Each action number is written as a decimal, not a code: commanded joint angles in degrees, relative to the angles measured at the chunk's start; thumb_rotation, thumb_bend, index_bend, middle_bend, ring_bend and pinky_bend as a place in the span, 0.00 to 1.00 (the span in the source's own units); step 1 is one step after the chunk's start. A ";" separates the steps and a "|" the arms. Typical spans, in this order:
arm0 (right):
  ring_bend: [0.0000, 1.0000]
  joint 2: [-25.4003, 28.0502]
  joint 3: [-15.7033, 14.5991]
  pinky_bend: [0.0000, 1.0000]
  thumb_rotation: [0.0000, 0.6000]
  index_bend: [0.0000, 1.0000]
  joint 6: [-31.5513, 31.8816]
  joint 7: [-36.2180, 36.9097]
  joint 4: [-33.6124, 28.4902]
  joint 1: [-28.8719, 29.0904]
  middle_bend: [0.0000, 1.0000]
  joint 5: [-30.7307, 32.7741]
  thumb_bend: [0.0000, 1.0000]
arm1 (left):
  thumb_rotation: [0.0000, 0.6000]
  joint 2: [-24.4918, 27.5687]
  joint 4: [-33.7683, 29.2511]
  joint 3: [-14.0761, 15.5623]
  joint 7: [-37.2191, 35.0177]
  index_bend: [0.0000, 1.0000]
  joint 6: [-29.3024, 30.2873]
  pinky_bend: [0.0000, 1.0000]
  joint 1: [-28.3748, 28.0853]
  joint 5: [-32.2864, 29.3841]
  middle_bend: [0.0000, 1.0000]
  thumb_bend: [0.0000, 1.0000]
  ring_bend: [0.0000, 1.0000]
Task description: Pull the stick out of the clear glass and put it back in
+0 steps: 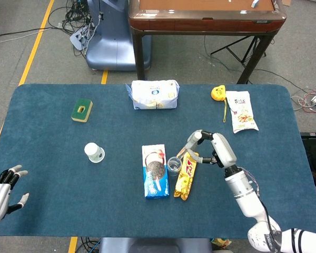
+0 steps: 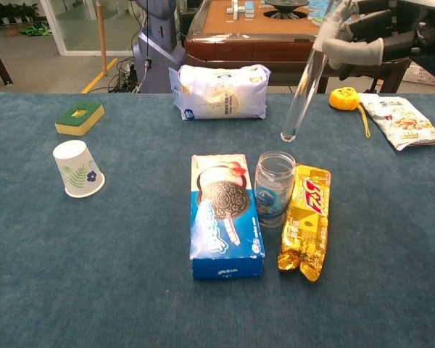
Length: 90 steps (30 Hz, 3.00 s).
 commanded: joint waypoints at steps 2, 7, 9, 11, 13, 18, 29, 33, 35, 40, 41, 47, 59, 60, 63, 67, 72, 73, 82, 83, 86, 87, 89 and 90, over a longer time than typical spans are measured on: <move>0.47 -0.84 -0.33 0.45 1.00 0.85 -0.43 -0.66 0.20 0.39 0.61 0.31 0.54 | 1.00 0.05 -0.03 -0.01 -0.09 0.25 0.11 0.36 0.05 0.06 0.16 0.33 0.15; 0.47 -2.39 -0.49 0.45 1.00 0.85 -1.07 -0.59 1.14 0.95 0.61 0.97 0.54 | 1.00 0.13 -0.05 -0.04 -0.28 0.25 0.28 0.36 0.12 0.16 0.16 0.33 0.15; 0.47 -3.06 -0.56 0.45 1.00 0.85 -1.38 -0.63 1.72 1.25 0.61 1.12 0.54 | 1.00 0.19 -0.07 -0.03 -0.43 0.25 0.31 0.36 0.15 0.19 0.16 0.33 0.15; 0.47 -3.72 -0.54 0.45 1.00 0.85 -1.61 -0.66 2.22 1.55 0.61 1.25 0.54 | 1.00 0.24 -0.04 -0.02 -0.55 0.25 0.37 0.36 0.17 0.28 0.16 0.33 0.15; 0.47 -4.25 -0.53 0.45 1.00 0.85 -1.76 -0.69 2.51 1.80 0.61 1.28 0.54 | 1.00 0.28 -0.03 -0.02 -0.63 0.25 0.41 0.36 0.19 0.31 0.16 0.33 0.15; 0.47 -5.81 -0.75 0.45 1.00 0.85 -2.26 -1.24 3.52 2.51 0.61 1.26 0.54 | 1.00 0.43 -0.20 0.09 -0.79 0.25 0.78 0.36 0.34 0.77 0.16 0.33 0.15; 0.47 -7.54 -1.20 0.45 1.00 0.85 -2.60 -2.51 5.17 3.00 0.61 1.66 0.54 | 1.00 0.67 -0.32 0.17 -1.27 0.25 1.12 0.36 0.53 1.16 0.16 0.33 0.15; 0.47 -7.69 -1.29 0.45 1.00 0.85 -3.12 -2.96 5.55 3.10 0.61 2.32 0.54 | 1.00 0.63 -0.32 0.15 -1.10 0.25 1.00 0.36 0.50 1.06 0.16 0.33 0.15; 0.46 -7.81 -1.41 0.45 1.00 0.85 -3.48 -3.30 5.77 3.20 0.61 2.62 0.54 | 1.00 0.63 -0.40 0.14 -1.03 0.25 0.95 0.36 0.49 1.00 0.16 0.33 0.15; 0.44 -8.22 -1.88 0.45 1.00 0.85 -4.59 -4.48 6.50 3.58 0.59 3.27 0.54 | 1.00 0.60 -0.42 0.14 -0.93 0.25 0.94 0.36 0.49 1.02 0.16 0.33 0.15; 0.43 -8.37 -1.97 0.45 1.00 0.85 -4.77 -4.65 6.67 3.64 0.59 3.37 0.54 | 1.00 0.58 -0.41 0.13 -0.88 0.25 0.92 0.36 0.49 0.99 0.16 0.33 0.15; 0.41 -9.59 -2.69 0.45 1.00 0.85 -5.99 -6.11 8.30 4.21 0.57 3.75 0.54 | 1.00 0.64 -0.43 0.14 -0.98 0.25 0.92 0.36 0.50 1.05 0.16 0.33 0.15; 0.38 -12.04 -3.66 0.45 1.00 0.85 -6.04 -9.07 11.60 4.83 0.53 2.87 0.54 | 1.00 0.79 -0.47 0.18 -1.30 0.25 1.09 0.36 0.58 1.29 0.16 0.33 0.15; 0.37 -12.25 -3.70 0.44 1.00 0.85 -5.90 -9.20 11.90 4.84 0.53 2.70 0.54 | 1.00 0.81 -0.48 0.18 -1.34 0.25 1.10 0.36 0.58 1.31 0.16 0.33 0.15; 0.37 -12.63 -3.86 0.43 1.00 0.85 -5.60 -9.33 12.56 4.83 0.52 2.14 0.53 | 1.00 0.83 -0.47 0.17 -1.41 0.25 1.16 0.36 0.61 1.34 0.16 0.33 0.15; 0.36 -13.02 -4.15 0.41 1.00 0.85 -5.28 -9.54 13.44 4.82 0.51 1.40 0.51 | 1.00 0.87 -0.51 0.17 -1.48 0.25 1.19 0.36 0.64 1.37 0.16 0.33 0.15; 0.34 -13.29 -4.62 0.39 1.00 0.85 -5.06 -9.63 14.42 4.69 0.50 0.70 0.51 | 1.00 0.92 -0.56 0.20 -1.54 0.25 1.15 0.36 0.65 1.38 0.16 0.33 0.15; 0.33 -13.32 -4.73 0.39 1.00 0.85 -5.07 -9.57 14.60 4.64 0.50 0.60 0.51 | 1.00 0.92 -0.57 0.19 -1.54 0.25 1.13 0.36 0.64 1.36 0.16 0.33 0.15; 0.30 -13.41 -5.36 0.35 1.00 0.85 -5.33 -8.44 15.86 4.24 0.47 0.17 0.49 | 1.00 0.96 -0.61 0.18 -1.51 0.25 1.00 0.36 0.62 1.25 0.16 0.33 0.15; 0.30 -13.41 -5.38 0.35 1.00 0.85 -5.36 -8.38 15.92 4.23 0.46 0.14 0.49 | 1.00 0.96 -0.61 0.18 -1.49 0.25 1.00 0.36 0.62 1.25 0.16 0.33 0.15; 0.29 -13.33 -5.73 0.34 1.00 0.85 -5.75 -7.81 16.31 4.16 0.45 -0.06 0.45 | 1.00 0.97 -0.62 0.20 -1.40 0.25 0.87 0.36 0.59 1.19 0.16 0.33 0.15; 0.29 -13.29 -5.81 0.33 1.00 0.85 -5.85 -7.58 16.43 4.14 0.44 -0.17 0.43 | 1.00 0.98 -0.64 0.20 -1.40 0.25 0.82 0.36 0.57 1.15 0.16 0.33 0.15; 0.28 -13.23 -6.02 0.33 1.00 0.85 -6.08 -7.15 16.70 4.12 0.44 -0.40 0.39 | 1.00 1.02 -0.65 0.18 -1.38 0.25 0.72 0.36 0.55 1.05 0.16 0.33 0.15; 0.28 -13.21 -6.10 0.32 1.00 0.85 -6.16 -7.01 16.80 4.11 0.43 -0.47 0.37 | 1.00 1.04 -0.67 0.18 -1.40 0.25 0.69 0.36 0.54 1.04 0.16 0.33 0.15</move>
